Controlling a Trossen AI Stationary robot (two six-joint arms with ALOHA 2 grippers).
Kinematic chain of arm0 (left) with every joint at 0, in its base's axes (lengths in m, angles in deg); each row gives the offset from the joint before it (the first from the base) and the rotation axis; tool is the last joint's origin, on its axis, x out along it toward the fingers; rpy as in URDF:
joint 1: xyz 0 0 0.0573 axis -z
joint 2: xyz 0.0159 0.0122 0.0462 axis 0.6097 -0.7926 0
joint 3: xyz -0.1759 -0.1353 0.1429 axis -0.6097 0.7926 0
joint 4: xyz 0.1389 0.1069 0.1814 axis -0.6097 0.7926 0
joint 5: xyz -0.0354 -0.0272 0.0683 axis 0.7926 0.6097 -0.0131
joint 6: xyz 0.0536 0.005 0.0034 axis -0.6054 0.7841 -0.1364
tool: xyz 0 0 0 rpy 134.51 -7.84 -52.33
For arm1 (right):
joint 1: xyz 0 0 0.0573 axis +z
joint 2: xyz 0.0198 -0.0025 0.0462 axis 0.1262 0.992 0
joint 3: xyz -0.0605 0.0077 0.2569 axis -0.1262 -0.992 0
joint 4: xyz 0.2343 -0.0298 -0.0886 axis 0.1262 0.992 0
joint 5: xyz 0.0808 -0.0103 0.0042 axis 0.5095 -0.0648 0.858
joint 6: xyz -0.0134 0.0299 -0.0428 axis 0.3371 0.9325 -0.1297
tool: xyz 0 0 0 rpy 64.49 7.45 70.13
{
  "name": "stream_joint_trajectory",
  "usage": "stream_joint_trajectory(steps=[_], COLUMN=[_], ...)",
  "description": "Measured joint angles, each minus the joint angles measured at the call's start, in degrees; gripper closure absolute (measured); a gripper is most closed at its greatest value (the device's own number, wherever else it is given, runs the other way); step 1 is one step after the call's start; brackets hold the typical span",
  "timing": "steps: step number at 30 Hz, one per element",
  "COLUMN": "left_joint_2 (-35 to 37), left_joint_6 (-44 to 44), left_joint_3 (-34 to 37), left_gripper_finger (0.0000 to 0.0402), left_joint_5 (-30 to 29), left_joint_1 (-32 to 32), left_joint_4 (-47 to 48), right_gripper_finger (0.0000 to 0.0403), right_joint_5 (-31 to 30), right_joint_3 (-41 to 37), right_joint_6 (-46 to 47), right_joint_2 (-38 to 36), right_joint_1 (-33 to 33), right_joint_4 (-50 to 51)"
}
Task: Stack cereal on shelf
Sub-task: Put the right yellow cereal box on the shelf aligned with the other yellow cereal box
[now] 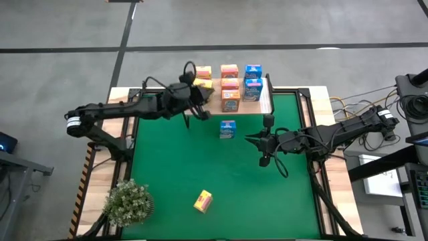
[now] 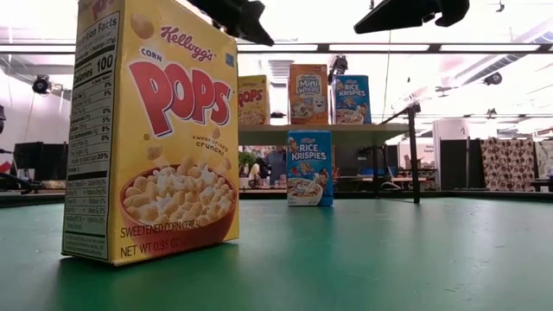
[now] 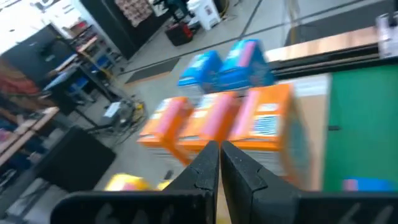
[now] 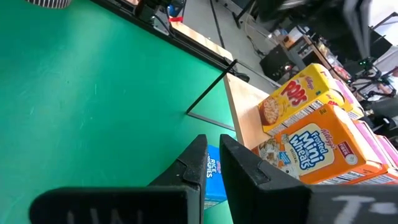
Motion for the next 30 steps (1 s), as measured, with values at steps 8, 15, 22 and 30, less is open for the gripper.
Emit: stream_joint_trajectory(steps=[8,15,22,30], left_joint_2=[-1.0,-2.1,-2.6,-3.0], left_joint_6=[2.3,4.8,7.9,11.2], left_joint_3=[-0.2,3.0,3.0,3.0], left_gripper_finger=[0.0402,0.0402,0.0402,0.0402], left_joint_5=[2.8,2.9,2.2,-2.4], left_joint_1=[-6.9,-8.6,-8.5,-8.2], left_joint_4=[0.1,-2.3,-1.5,-0.9], right_gripper_finger=[0.0371,0.0371,0.0371,0.0371], right_joint_5=[0.0,0.0,0.0,0.0], right_joint_3=[0.0,0.0,0.0,0.0], right_joint_6=[0.0,0.0,-0.1,-0.1], right_joint_2=[0.0,0.0,0.0,0.0], right_joint_1=[0.0,0.0,0.0,0.0], right_joint_4=[0.0,0.0,0.0,0.0])
